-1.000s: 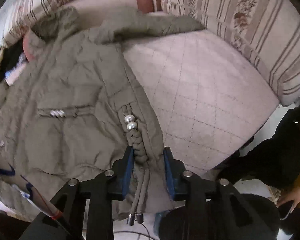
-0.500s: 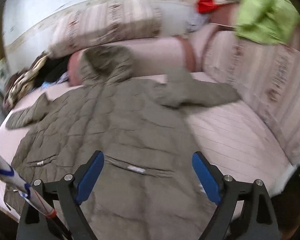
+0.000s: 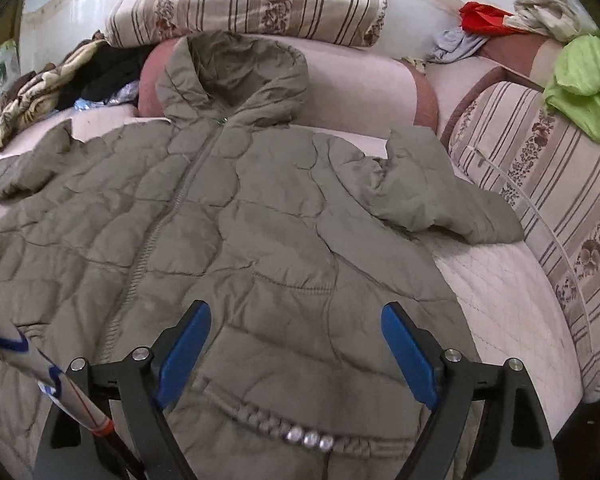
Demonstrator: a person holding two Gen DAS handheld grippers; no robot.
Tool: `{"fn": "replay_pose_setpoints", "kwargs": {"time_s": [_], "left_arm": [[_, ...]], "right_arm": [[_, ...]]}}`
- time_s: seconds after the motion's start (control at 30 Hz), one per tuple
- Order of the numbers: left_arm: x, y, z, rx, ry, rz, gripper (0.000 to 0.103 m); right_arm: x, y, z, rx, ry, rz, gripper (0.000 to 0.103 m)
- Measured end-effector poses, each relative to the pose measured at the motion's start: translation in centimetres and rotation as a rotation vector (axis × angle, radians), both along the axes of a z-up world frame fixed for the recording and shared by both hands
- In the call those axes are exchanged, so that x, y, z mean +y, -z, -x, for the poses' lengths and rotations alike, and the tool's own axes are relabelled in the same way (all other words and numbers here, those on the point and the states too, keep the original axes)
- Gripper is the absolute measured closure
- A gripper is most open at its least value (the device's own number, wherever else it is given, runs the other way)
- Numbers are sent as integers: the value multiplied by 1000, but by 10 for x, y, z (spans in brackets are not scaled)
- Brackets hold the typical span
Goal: Fold large clothes
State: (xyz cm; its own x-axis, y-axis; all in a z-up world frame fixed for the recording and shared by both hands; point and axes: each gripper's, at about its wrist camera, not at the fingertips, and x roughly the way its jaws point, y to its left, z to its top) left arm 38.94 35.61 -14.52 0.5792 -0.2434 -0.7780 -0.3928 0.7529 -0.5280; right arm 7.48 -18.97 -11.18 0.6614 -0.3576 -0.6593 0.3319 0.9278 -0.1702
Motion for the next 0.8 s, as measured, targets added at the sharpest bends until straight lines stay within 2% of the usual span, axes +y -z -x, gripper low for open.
{"fn": "replay_pose_setpoints", "kwargs": {"time_s": [0.13,0.17,0.2,0.23,0.27,0.3,0.4,0.5,0.7,0.8], "left_arm": [[1,1,-29,-7,-37,-62,11],[1,-1,-36,4,-43,-80,17],[0,-3,-40,16,-47,-105,39],[0,-5,-43,29,-38,-126,72],[-1,-6,-49,51,-12,-129,86],[0,-6,-51,56,3,-110,93],[-14,-33,-44,1,31,-149,95],[-39,-69,-35,-80,97,-149,96],[-140,-148,-3,-263,346,-145,97],[-200,-168,23,-329,496,-128,97]], "right_arm": [[-18,13,-10,28,40,-56,13],[-23,17,-12,40,51,-73,13],[-27,21,-14,51,63,-89,13],[-32,24,-16,61,72,-110,14],[-36,26,-17,67,76,-131,14],[-39,27,-18,72,78,-153,15],[-44,27,-18,65,84,-175,18],[-43,27,-16,58,84,-167,20],[-40,23,-8,46,84,-161,24],[-43,22,-4,38,95,-178,24]]}}
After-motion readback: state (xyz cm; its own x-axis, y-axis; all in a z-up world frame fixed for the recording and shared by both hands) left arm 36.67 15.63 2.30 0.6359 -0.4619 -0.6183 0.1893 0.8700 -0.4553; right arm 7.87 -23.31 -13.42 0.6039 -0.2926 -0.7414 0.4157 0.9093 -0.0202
